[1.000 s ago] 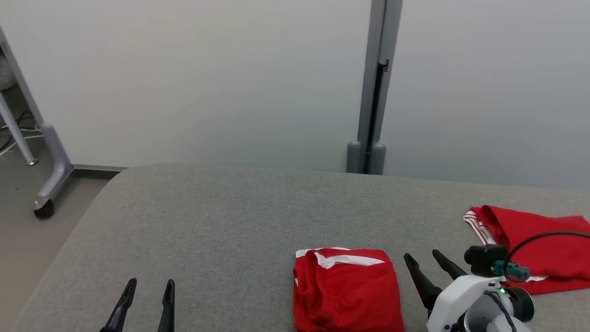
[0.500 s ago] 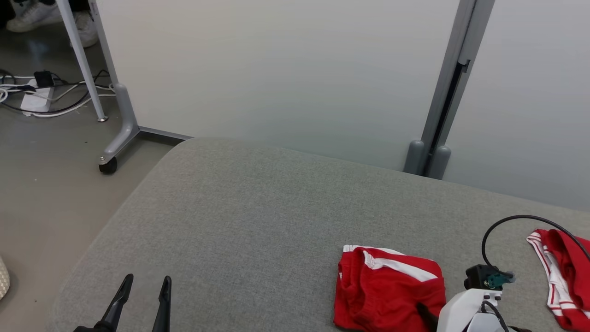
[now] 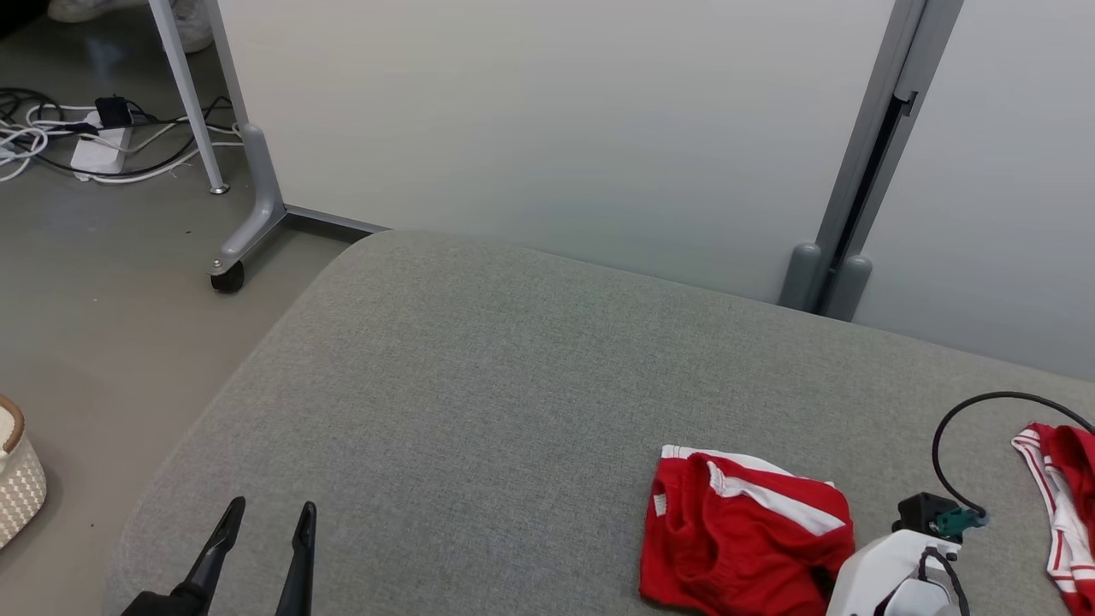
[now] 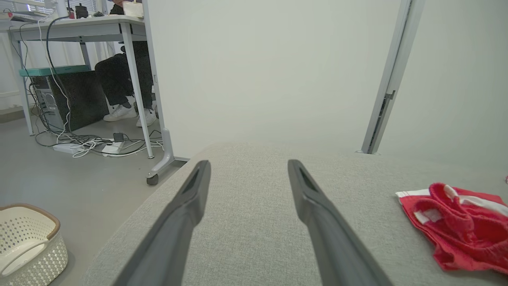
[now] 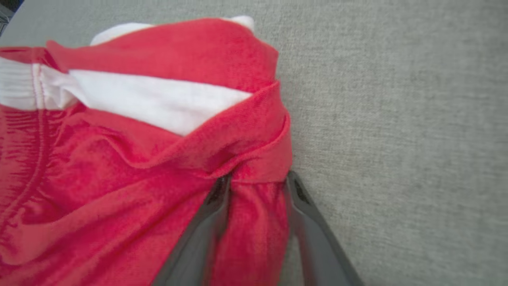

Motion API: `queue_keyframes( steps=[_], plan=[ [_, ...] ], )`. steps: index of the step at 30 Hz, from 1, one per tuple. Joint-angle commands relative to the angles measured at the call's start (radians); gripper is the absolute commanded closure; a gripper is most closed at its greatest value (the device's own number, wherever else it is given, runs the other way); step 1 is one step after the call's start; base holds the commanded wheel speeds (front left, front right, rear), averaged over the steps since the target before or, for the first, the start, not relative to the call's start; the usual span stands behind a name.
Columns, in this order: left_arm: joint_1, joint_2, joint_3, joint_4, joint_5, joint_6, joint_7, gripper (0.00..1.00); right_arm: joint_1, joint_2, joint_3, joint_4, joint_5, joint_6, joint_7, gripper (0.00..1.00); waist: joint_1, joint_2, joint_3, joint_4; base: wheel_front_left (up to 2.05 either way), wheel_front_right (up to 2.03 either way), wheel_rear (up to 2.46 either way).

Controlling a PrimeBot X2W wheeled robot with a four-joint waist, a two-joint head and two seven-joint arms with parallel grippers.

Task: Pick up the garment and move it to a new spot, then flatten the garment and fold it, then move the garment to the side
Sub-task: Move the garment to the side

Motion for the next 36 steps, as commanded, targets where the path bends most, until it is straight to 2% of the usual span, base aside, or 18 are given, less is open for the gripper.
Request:
queue_keyframes(
  steps=[1,6,11,19,24,26,27,31,36],
  plan=[
    [-0.018,0.008,0.003,-0.004,-0.003,0.0,0.002,0.0,0.016,0.015,0.011,0.013,0.012,0.0,0.004,1.0,0.0,0.0,0.0,-0.001,0.0,0.0,0.0],
    [-0.018,0.014,0.0,-0.015,0.005,0.006,0.006,0.0,-0.012,0.006,0.037,-0.033,0.026,0.0,-0.041,1.0,0.0,0.0,-0.01,-0.017,0.0,0.0,0.0],
    [-0.014,0.009,-0.019,-0.036,0.011,0.006,0.008,0.0,-0.047,-0.019,0.09,-0.091,0.027,0.0,-0.068,1.0,0.0,0.0,-0.026,-0.068,0.0,0.0,0.0],
    [-0.04,-0.037,-0.08,-0.049,0.009,-0.013,0.0,0.0,-0.136,-0.069,0.22,-0.158,-0.011,0.0,-0.043,1.0,0.0,0.0,-0.026,-0.252,0.0,0.0,0.0],
    [-0.067,-0.069,-0.109,-0.018,0.008,-0.029,-0.017,0.0,-0.206,-0.112,0.3,-0.196,-0.025,0.0,-0.035,1.0,0.0,0.0,0.003,-0.371,0.0,0.0,0.0],
    [-0.075,-0.075,-0.115,-0.012,0.009,-0.032,-0.018,0.0,-0.22,-0.125,0.312,-0.199,-0.029,0.0,-0.038,1.0,0.0,0.0,0.012,-0.389,0.0,0.0,0.0],
    [-0.091,-0.085,-0.124,0.001,0.012,-0.039,-0.024,0.0,-0.249,-0.149,0.333,-0.202,-0.026,0.0,-0.05,1.0,0.0,0.0,0.031,-0.42,0.0,0.0,0.0],
    [-0.124,-0.092,-0.134,0.022,0.018,-0.052,-0.031,0.0,-0.316,-0.189,0.359,-0.203,-0.019,0.0,-0.075,1.0,0.0,0.0,0.075,-0.457,0.0,0.0,0.0],
    [-0.162,-0.084,-0.14,0.035,0.022,-0.065,-0.031,0.0,-0.393,-0.26,0.384,-0.2,-0.007,0.0,-0.113,1.0,0.0,0.0,0.139,-0.469,0.0,0.0,0.0]
  ],
)
